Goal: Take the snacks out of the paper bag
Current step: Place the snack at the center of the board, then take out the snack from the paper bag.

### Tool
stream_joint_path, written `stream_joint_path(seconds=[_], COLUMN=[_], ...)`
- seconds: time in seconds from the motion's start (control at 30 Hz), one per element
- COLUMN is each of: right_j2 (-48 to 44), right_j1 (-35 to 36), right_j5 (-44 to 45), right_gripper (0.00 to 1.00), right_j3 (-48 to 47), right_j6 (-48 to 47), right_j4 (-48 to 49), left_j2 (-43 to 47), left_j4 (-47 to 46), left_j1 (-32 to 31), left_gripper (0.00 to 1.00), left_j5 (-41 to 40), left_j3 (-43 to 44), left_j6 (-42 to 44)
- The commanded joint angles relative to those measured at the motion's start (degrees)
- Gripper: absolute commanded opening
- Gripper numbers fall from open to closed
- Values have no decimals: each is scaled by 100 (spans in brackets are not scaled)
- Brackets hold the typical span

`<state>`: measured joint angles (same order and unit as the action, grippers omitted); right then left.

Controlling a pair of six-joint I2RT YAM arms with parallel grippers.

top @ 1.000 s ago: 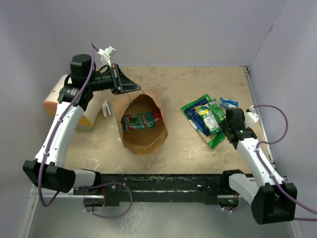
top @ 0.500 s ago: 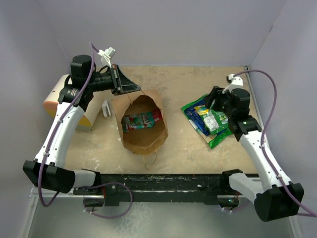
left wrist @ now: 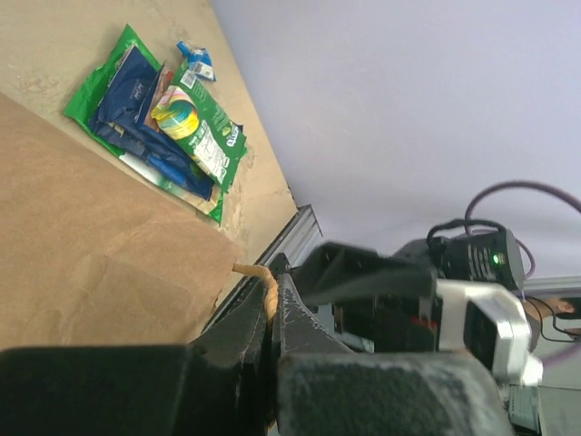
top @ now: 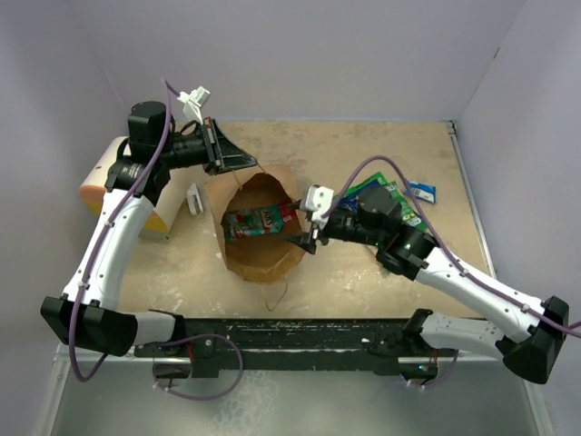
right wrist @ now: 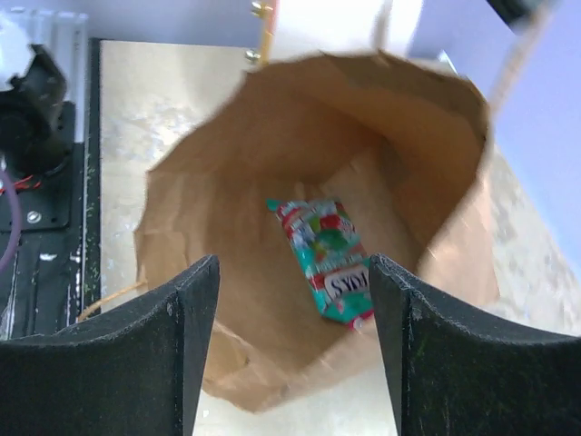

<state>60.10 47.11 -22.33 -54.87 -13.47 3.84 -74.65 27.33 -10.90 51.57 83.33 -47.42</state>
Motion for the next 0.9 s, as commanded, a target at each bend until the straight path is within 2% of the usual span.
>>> stream_joint_path(seconds=[0.0, 0.17, 0.4, 0.6, 0.73, 0.87], right_j2=[331, 1069, 2002, 2663, 2938, 3252], right_j1=[693, 1455, 1526, 1524, 1515, 1492], right_j5=[-25, 825, 1383, 1461, 1502, 1700], right_gripper=[69, 67, 65, 59, 55, 54], right_j3=[-427, -579, -561, -352, -170, -39], right_j6=[-1327, -2313, -2962, -2742, -2183, -1991], right_j4=[191, -132, 303, 1215, 1896, 2326], left_j2=[146, 165, 164, 190, 218, 216], left_j4=[-291, -281, -264, -268, -272, -311], left_j1=[61, 61, 61, 66, 63, 62], left_gripper=[0, 0, 0, 0, 0, 0], left_j5=[-69, -68, -28, 33, 61, 94], left_j3=[80, 85, 76, 100, 74, 74], left_j6=[-66, -64, -16, 9, 13, 20])
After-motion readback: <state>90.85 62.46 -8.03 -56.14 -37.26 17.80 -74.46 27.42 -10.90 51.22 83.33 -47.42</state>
